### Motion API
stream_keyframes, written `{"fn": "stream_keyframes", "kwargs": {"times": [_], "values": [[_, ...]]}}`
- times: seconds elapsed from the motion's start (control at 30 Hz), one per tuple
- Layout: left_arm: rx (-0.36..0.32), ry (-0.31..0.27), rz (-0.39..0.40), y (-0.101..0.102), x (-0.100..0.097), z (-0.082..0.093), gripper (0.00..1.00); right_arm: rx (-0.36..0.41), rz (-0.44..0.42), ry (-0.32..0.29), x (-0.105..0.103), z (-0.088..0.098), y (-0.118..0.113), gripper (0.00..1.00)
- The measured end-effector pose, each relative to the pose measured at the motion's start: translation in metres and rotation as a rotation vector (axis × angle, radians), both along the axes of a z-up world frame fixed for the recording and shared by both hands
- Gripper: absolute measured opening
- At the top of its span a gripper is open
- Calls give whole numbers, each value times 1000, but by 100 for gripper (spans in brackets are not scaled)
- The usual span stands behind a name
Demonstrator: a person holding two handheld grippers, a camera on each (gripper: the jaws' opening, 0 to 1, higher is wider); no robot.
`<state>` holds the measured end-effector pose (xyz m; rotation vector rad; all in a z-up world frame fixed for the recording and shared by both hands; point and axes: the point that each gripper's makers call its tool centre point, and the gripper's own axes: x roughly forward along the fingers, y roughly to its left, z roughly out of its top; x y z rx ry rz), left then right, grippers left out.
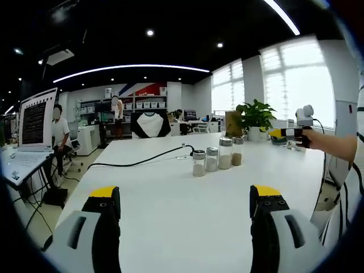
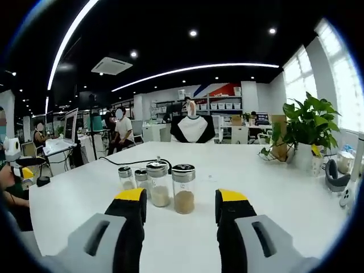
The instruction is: Rotate the seasoning bottle until the label or dispensing opening points toward the visible target arrow and the bottle remains upright within the marked orientation range
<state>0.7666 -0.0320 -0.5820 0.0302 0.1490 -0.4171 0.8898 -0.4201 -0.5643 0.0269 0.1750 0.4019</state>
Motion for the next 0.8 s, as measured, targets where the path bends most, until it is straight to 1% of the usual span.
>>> {"fn": "stream_keyframes", "kwargs": {"times": [0.07, 0.17, 0.23, 0.3, 0.47, 0.6, 0.7, 0.8], "values": [[3, 2, 13, 4, -3, -1, 100, -1, 7, 0, 5, 0, 4, 45], [0, 10, 23, 7, -7, -5, 100, -26, 11, -8, 12, 1, 9, 45], [-5, 38, 27, 7, -8, -13, 100, -13, 28, -8, 17, 3, 14, 45], [-5, 40, 29, 6, -9, -14, 100, -15, 36, -13, 22, 5, 17, 45], [12, 33, 7, -1, -5, -9, 100, -27, 42, -32, 33, 8, 20, 44], [33, 22, -8, -4, 1, -2, 100, -69, 47, -54, 43, 10, 19, 44], [38, 11, -16, -5, 3, 3, 100, -64, 51, -54, 50, 9, 20, 44], [38, 7, -17, -6, 3, 4, 100, -63, 63, -56, 56, 7, 25, 44]]}}
